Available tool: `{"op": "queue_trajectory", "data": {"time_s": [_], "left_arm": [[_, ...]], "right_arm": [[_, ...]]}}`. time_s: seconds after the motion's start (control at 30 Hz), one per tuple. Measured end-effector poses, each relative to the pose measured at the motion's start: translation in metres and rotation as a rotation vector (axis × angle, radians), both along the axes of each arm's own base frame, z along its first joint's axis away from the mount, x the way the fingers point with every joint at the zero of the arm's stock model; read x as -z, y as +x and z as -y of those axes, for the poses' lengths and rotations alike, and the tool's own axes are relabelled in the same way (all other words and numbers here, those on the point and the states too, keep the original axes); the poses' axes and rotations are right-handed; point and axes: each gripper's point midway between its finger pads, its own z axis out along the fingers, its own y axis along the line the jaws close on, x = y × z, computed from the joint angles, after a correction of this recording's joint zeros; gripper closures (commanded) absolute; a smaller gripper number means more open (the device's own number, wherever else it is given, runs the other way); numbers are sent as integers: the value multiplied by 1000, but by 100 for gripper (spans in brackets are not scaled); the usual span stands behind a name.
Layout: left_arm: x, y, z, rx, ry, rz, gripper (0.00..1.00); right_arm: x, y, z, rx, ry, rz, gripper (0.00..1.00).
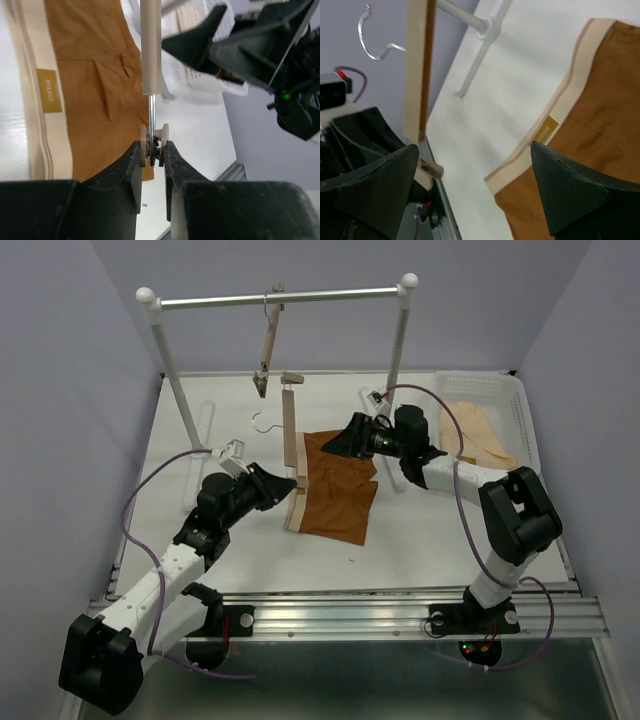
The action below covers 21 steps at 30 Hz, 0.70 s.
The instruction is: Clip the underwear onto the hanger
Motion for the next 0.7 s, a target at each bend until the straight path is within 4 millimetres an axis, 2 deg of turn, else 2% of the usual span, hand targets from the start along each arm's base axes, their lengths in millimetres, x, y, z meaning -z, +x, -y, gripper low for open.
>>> {"op": "queue_trajectory", "data": {"time_s": [0.13, 0.23, 0.33, 0.47, 0.57, 0.7], "left_arm": [[5, 19, -27, -126, 14, -15, 100], [12, 27, -45, -201, 26, -32, 100], [24, 25, -62, -261, 38, -58, 100], [34, 19, -76, -303, 41, -85, 100], [43, 17, -81, -317, 43, -123, 100], [53, 14, -84, -321, 44, -161, 100]], "right_arm": [[24, -8, 4, -26, -83, -19, 0], [51, -16, -3, -76, -149, -49, 0], [93, -26, -13, -131, -231, -113, 0], [139, -34, -10, -154, -348, -184, 0], [141, -23, -9, -151, -393, -141, 0], [144, 2, -5, -111, -485, -57, 0]]}}
